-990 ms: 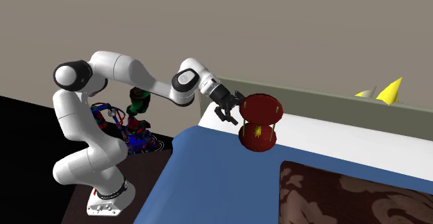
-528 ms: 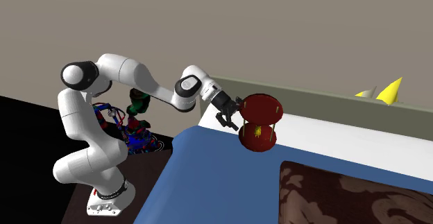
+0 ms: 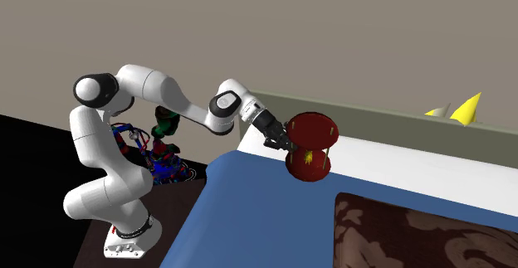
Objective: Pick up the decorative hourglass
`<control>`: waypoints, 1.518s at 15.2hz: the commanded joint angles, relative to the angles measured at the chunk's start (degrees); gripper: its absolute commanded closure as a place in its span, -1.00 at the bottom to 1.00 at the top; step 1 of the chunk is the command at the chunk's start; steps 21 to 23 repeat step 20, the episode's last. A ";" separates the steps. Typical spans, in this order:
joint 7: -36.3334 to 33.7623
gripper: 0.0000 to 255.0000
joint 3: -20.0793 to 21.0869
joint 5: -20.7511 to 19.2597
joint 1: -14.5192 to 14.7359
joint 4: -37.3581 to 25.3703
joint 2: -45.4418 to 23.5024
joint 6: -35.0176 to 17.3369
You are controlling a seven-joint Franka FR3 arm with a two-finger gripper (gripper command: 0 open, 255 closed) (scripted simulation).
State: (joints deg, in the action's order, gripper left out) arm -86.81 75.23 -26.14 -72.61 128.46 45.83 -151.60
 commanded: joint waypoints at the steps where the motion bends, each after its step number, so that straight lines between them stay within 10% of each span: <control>1: 0.00 1.00 0.02 0.00 0.00 0.02 0.00 0.00; 23: 7.71 1.00 -6.58 0.69 3.84 -6.81 -3.81 7.13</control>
